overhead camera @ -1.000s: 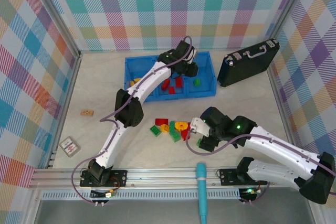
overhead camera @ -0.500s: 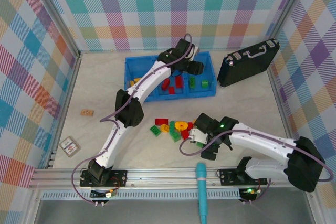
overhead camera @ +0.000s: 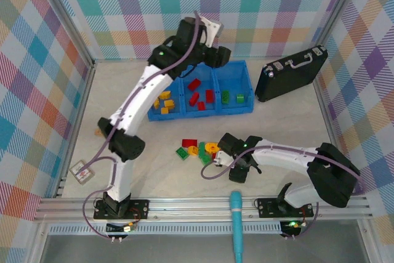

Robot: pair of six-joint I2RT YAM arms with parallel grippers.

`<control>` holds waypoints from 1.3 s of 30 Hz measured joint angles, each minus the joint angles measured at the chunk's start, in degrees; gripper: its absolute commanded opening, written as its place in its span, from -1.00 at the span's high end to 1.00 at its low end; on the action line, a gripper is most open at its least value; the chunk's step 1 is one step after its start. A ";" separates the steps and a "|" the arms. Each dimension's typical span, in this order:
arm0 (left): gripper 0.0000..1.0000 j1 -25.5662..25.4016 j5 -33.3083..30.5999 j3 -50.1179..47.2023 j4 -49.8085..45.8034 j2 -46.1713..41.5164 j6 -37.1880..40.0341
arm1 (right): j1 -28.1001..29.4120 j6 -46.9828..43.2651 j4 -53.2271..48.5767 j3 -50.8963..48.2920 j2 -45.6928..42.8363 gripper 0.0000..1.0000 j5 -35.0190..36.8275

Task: Sort the legos into containers by color
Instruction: Pick up the lego from the bottom-center of the table, then place the lego in the container.

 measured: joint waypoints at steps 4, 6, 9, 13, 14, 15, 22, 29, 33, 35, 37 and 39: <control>-0.46 0.48 -2.14 -6.73 0.00 -8.31 2.08 | 0.22 0.81 -1.18 1.11 2.62 0.40 -2.16; -0.47 1.25 -3.15 -11.08 -0.09 -11.76 2.69 | 0.04 1.49 -2.05 1.79 3.08 0.52 -2.47; -0.48 3.28 -4.20 -19.37 -0.26 -16.39 2.86 | -0.61 1.51 -2.45 1.99 3.02 0.61 -2.84; -0.59 5.97 -6.16 -34.73 0.66 -24.33 2.89 | -4.59 0.92 -2.82 2.93 1.75 0.63 -2.21; -0.63 6.78 -6.80 -38.64 0.48 -26.82 2.97 | -6.32 0.37 -3.34 4.02 0.83 0.62 -2.01; -0.65 7.63 -7.34 -41.72 0.04 -29.22 2.99 | -8.22 -0.20 -3.69 5.62 -0.31 0.61 -1.79; -0.72 14.25 -8.37 -48.92 -1.66 -41.53 4.11 | -21.88 -6.93 0.96 19.93 -2.95 0.56 -1.55; -0.74 17.09 -7.93 -52.96 -4.61 -46.23 6.60 | -29.88 -12.22 5.44 36.24 12.76 0.55 -2.75; -0.75 17.38 -8.04 -53.88 -6.01 -46.56 6.95 | -31.69 -12.85 5.35 47.67 24.30 0.55 -3.67; -0.76 17.44 -8.24 -54.66 -6.23 -47.12 6.91 | -32.20 -13.29 5.20 52.78 29.31 0.54 -3.56; -0.76 17.51 -8.46 -55.19 -6.71 -47.87 6.88 | -32.39 -13.49 4.63 57.24 33.57 0.49 -3.41; -0.77 17.68 -8.57 -55.30 -7.34 -48.48 6.84 | -32.39 -13.66 4.07 61.37 37.42 0.40 -3.13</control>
